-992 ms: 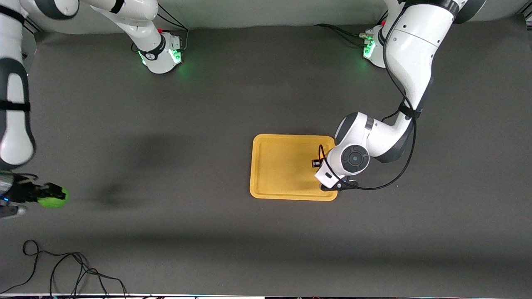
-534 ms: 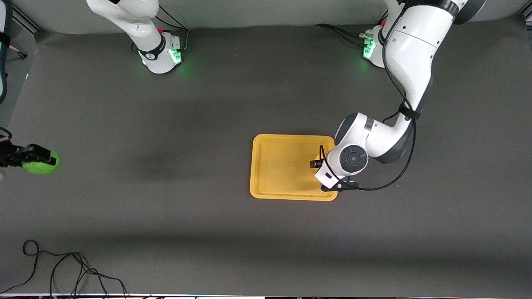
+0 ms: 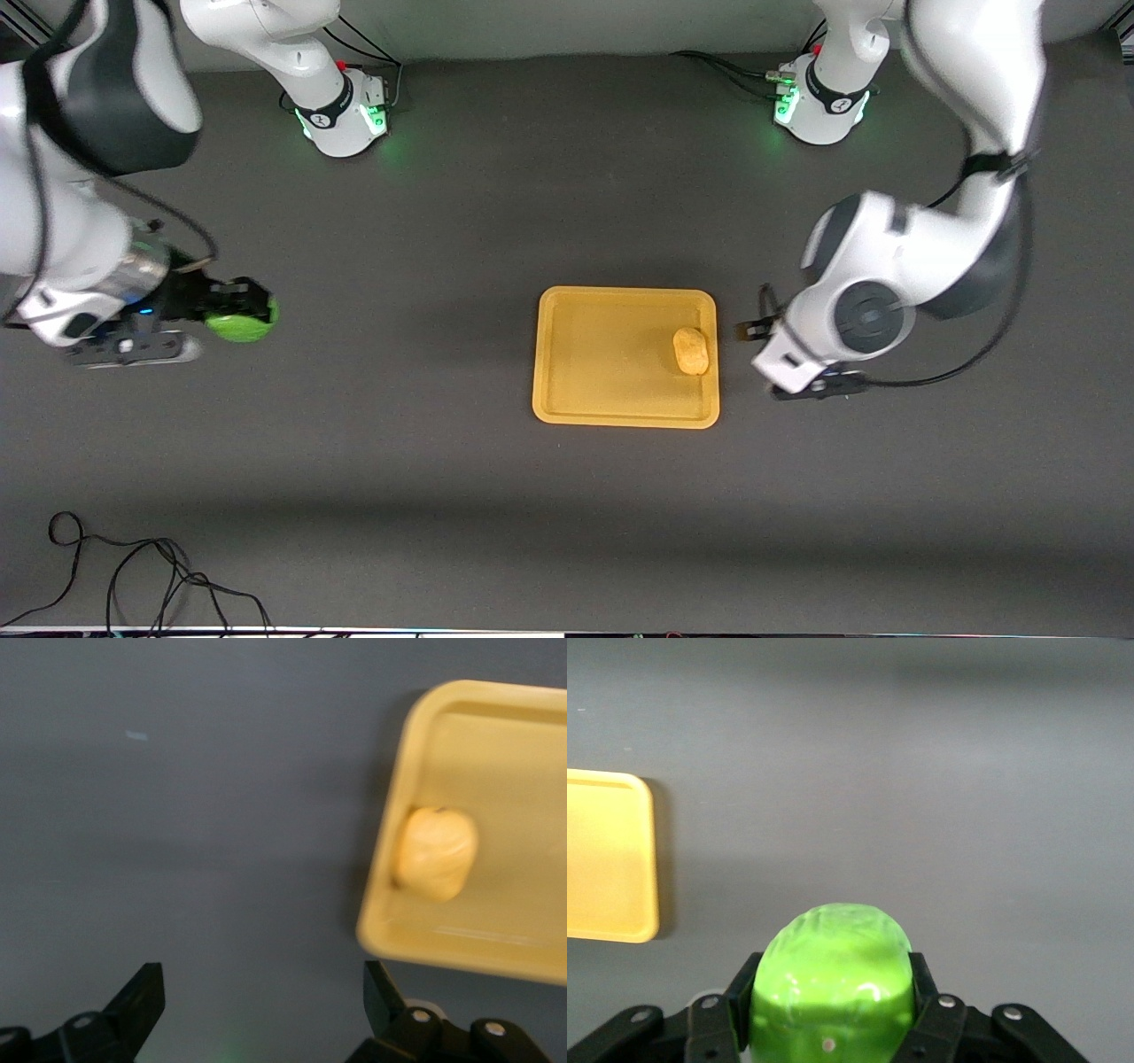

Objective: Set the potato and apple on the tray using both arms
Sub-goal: 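Release the potato with the left gripper while the right gripper lifts the apple, then move the green apple onto the tray beside the potato with the right gripper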

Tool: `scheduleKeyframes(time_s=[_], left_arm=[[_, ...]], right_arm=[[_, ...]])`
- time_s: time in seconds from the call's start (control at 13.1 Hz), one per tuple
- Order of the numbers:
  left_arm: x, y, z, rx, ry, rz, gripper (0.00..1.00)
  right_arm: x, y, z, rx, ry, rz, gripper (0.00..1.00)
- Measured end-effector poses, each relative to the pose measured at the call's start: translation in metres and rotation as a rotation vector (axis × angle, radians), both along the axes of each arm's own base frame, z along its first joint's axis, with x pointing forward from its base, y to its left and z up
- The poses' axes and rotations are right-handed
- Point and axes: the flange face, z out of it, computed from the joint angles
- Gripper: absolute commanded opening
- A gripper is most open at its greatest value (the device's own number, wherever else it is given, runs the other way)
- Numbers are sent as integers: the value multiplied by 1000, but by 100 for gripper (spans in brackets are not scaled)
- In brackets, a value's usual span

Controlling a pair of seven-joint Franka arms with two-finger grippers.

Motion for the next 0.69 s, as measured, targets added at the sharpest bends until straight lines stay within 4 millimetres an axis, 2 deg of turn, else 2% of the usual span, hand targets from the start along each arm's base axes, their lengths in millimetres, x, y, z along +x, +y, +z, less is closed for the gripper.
scheduleKeyframes(time_s=[0.15,0.38,0.53,0.69], left_arm=[[-5,50,52,-26,-33,-67,100],[-30,111,120,-54,-87,-160,100],[-54,134,151,-50,-129,-180,100],[-73,135,172,-63,-166,-183,99]], right_arm=[[-14,70,-1,-2,-22,-66,31],[-31,197,-16,-1,-50,-193,31],[-40,279,-36,6,-68,-274,31],[-50,346,-66,10,-78,-332,31]])
